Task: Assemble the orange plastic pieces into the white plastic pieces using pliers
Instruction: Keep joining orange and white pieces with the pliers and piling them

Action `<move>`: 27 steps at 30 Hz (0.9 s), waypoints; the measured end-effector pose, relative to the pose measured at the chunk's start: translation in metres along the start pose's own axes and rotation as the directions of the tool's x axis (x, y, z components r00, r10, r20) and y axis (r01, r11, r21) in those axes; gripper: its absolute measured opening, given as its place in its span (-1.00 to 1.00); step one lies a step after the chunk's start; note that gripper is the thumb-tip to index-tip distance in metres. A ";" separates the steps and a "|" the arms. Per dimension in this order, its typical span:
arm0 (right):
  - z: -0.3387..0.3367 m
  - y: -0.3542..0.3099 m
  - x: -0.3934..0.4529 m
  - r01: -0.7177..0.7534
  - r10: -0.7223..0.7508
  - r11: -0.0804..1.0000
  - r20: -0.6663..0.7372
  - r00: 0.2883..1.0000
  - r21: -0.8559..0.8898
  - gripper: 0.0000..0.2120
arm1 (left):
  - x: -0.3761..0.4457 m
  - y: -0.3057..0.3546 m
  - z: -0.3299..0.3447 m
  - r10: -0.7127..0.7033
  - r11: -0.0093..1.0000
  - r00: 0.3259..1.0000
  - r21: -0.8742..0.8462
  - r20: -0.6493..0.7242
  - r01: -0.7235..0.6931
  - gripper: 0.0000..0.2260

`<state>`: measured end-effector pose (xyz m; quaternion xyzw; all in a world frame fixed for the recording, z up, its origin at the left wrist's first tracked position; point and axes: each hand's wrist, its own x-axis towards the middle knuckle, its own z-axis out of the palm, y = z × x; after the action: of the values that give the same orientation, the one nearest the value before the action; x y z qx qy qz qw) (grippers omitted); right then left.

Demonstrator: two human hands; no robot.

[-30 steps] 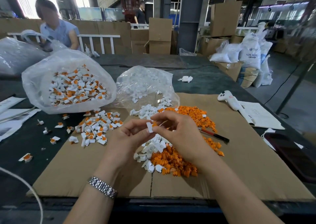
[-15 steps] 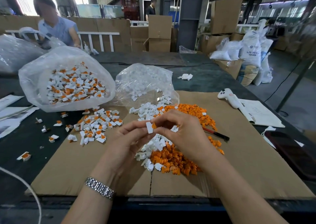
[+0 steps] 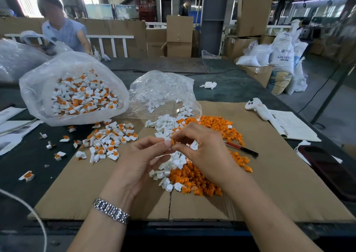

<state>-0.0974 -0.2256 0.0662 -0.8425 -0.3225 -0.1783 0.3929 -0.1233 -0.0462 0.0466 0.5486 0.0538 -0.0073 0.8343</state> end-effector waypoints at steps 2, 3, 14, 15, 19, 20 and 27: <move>0.001 0.000 -0.001 0.005 -0.005 1.000 -0.003 1.000 -0.008 -0.85 | 0.001 -0.001 -0.001 -0.006 0.999 1.000 0.042 -0.005 0.006 -0.82; 0.001 0.000 -0.002 0.007 -0.007 1.000 -0.005 1.000 -0.011 -0.85 | 0.001 -0.001 -0.001 -0.010 0.999 1.000 0.054 -0.008 0.010 -0.80; -0.014 0.044 0.004 -0.383 0.390 0.899 -0.008 0.921 -0.210 -0.68 | 0.006 -0.005 0.000 -0.011 1.000 0.996 0.009 -0.092 0.012 -0.74; -0.017 0.056 0.004 -0.456 0.487 0.806 -0.014 0.873 -0.378 -0.65 | 0.006 -0.004 -0.001 -0.013 1.000 0.995 -0.003 -0.095 0.013 -0.74; -0.024 0.087 0.001 -0.466 0.742 0.469 0.048 0.669 -0.750 -0.42 | 0.008 -0.006 -0.002 -0.010 1.000 0.996 -0.010 -0.093 0.009 -0.67; -0.024 0.091 0.001 -0.441 0.745 0.455 0.060 0.664 -0.774 -0.41 | 0.008 -0.006 -0.002 -0.010 1.000 0.995 -0.012 -0.098 0.009 -0.62; -0.025 0.085 0.008 -0.433 0.702 0.525 0.084 0.708 -0.733 -0.56 | 0.014 -0.007 0.000 -0.024 0.998 0.990 -0.056 -0.141 0.016 -0.46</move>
<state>-0.0347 -0.2828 0.0396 -0.9992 -0.0052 0.0227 0.0334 -0.1096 -0.0485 0.0386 0.5242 0.1187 0.0247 0.8429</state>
